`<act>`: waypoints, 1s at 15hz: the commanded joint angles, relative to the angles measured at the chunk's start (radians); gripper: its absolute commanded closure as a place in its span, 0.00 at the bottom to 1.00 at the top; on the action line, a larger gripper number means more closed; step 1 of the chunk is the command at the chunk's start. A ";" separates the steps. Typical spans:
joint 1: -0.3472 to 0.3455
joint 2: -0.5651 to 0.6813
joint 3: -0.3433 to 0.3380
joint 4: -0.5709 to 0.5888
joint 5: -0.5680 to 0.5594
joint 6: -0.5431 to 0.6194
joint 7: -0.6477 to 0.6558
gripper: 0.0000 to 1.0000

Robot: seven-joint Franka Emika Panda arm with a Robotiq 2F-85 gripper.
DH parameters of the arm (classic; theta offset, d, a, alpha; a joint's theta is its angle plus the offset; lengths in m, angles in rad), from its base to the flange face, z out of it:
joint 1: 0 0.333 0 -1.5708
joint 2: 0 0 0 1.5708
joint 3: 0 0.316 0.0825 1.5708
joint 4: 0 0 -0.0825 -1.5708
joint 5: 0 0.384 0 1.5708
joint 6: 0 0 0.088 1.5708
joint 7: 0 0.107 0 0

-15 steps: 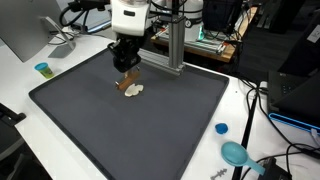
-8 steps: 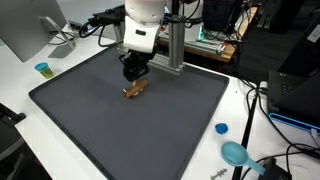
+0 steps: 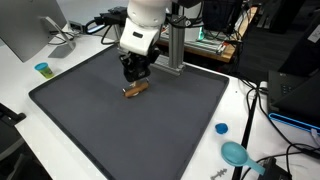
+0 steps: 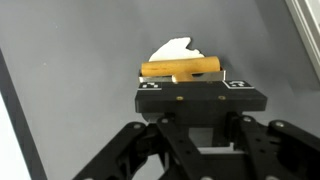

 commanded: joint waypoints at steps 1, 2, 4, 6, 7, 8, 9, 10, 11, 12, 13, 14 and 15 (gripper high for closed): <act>-0.008 0.027 -0.025 0.017 -0.006 -0.031 0.041 0.78; -0.012 0.029 -0.025 0.017 0.000 -0.034 0.040 0.78; -0.018 0.052 -0.027 0.040 0.010 -0.058 0.029 0.78; -0.016 0.078 -0.025 0.059 0.009 -0.079 0.021 0.78; -0.014 0.088 -0.022 0.069 0.010 -0.086 0.018 0.78; -0.011 0.100 -0.019 0.083 0.010 -0.098 0.014 0.78; -0.007 0.113 -0.019 0.100 0.010 -0.115 0.014 0.78; -0.005 0.129 -0.021 0.117 0.009 -0.133 0.017 0.78; -0.003 0.143 -0.023 0.135 0.009 -0.152 0.019 0.78; -0.002 0.166 -0.028 0.161 0.010 -0.179 0.024 0.78; -0.001 0.183 -0.030 0.182 0.010 -0.201 0.027 0.78; -0.003 0.210 -0.034 0.212 0.013 -0.232 0.028 0.78; -0.006 0.229 -0.036 0.235 0.016 -0.257 0.026 0.78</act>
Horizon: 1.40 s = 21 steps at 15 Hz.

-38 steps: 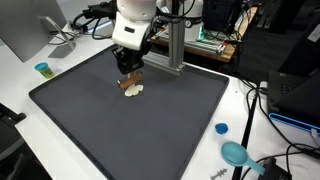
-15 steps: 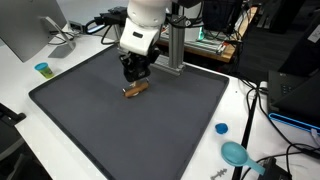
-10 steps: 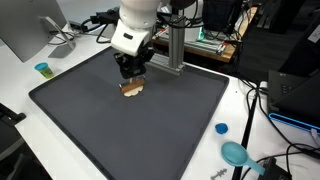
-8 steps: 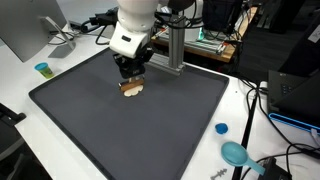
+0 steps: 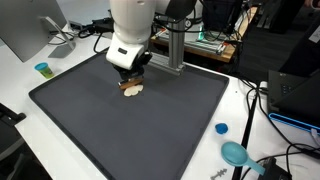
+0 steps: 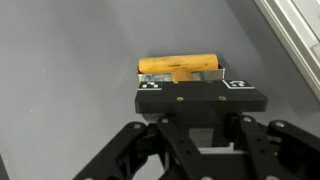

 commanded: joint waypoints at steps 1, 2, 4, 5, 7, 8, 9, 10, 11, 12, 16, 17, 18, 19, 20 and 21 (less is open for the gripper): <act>-0.008 0.127 -0.010 0.106 0.023 -0.088 0.004 0.78; -0.011 0.134 -0.014 0.119 0.023 -0.107 0.005 0.78; -0.011 0.101 -0.021 0.111 0.011 -0.130 0.032 0.78; -0.007 0.050 -0.023 0.073 0.000 -0.114 0.064 0.78; 0.009 -0.032 -0.014 0.000 -0.021 -0.085 0.112 0.78; 0.016 -0.051 -0.010 -0.014 -0.029 -0.076 0.129 0.78; 0.028 -0.067 -0.005 -0.022 -0.038 -0.077 0.143 0.78; 0.037 -0.080 -0.001 -0.027 -0.042 -0.082 0.154 0.78; 0.044 -0.084 0.002 -0.020 -0.042 -0.094 0.159 0.78; 0.049 -0.086 0.006 -0.015 -0.041 -0.098 0.158 0.78; 0.057 -0.044 0.006 0.036 -0.054 -0.098 0.136 0.78; 0.054 -0.027 0.003 0.056 -0.054 -0.110 0.128 0.78; 0.051 -0.011 0.000 0.072 -0.058 -0.113 0.119 0.78; 0.048 0.005 -0.001 0.089 -0.061 -0.114 0.107 0.78; 0.046 0.019 0.000 0.105 -0.059 -0.121 0.096 0.78; 0.046 0.033 0.004 0.121 -0.056 -0.128 0.075 0.78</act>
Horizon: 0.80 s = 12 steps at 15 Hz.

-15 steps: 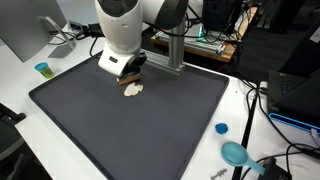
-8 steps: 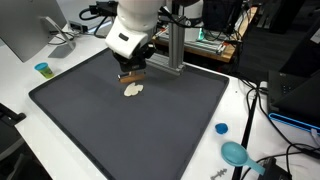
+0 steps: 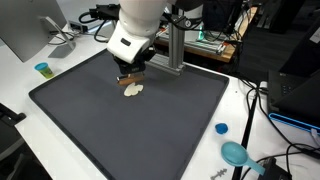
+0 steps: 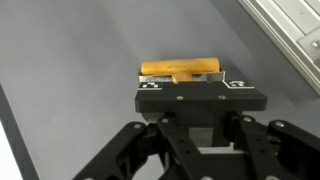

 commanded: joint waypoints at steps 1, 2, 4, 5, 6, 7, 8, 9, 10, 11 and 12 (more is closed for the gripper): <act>-0.006 0.059 0.014 0.086 -0.010 -0.035 -0.091 0.78; -0.004 0.077 0.019 0.107 -0.009 -0.041 -0.123 0.78; -0.001 0.118 0.025 0.148 -0.006 -0.046 -0.189 0.78; -0.001 0.135 0.028 0.166 -0.001 -0.044 -0.222 0.78; 0.000 0.162 0.028 0.187 -0.002 -0.034 -0.248 0.78; 0.003 0.181 0.027 0.205 -0.001 -0.036 -0.265 0.78; 0.006 0.202 0.025 0.223 0.000 -0.040 -0.278 0.78; 0.005 0.218 0.027 0.237 0.006 -0.038 -0.295 0.78; 0.003 0.230 0.031 0.247 0.015 -0.037 -0.311 0.78; 0.001 0.239 0.037 0.255 0.025 -0.039 -0.332 0.78; 0.000 0.243 0.045 0.258 0.034 -0.036 -0.357 0.78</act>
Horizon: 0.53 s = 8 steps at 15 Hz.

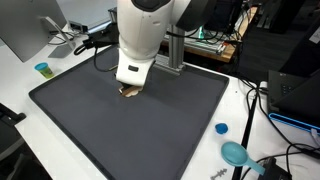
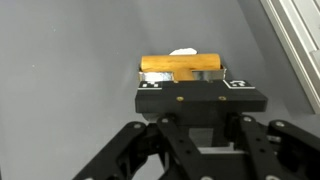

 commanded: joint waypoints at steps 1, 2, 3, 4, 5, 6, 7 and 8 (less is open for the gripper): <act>-0.013 0.079 0.030 0.067 0.038 0.031 -0.095 0.78; -0.011 0.080 0.033 0.071 0.041 0.031 -0.112 0.78; -0.009 0.079 0.038 0.070 0.043 0.035 -0.127 0.78; -0.006 0.079 0.041 0.069 0.045 0.039 -0.137 0.78; -0.005 0.078 0.045 0.069 0.050 0.039 -0.147 0.78; -0.003 0.079 0.048 0.070 0.054 0.040 -0.155 0.78; -0.003 0.081 0.052 0.070 0.058 0.042 -0.165 0.78; -0.003 0.083 0.057 0.071 0.063 0.046 -0.175 0.78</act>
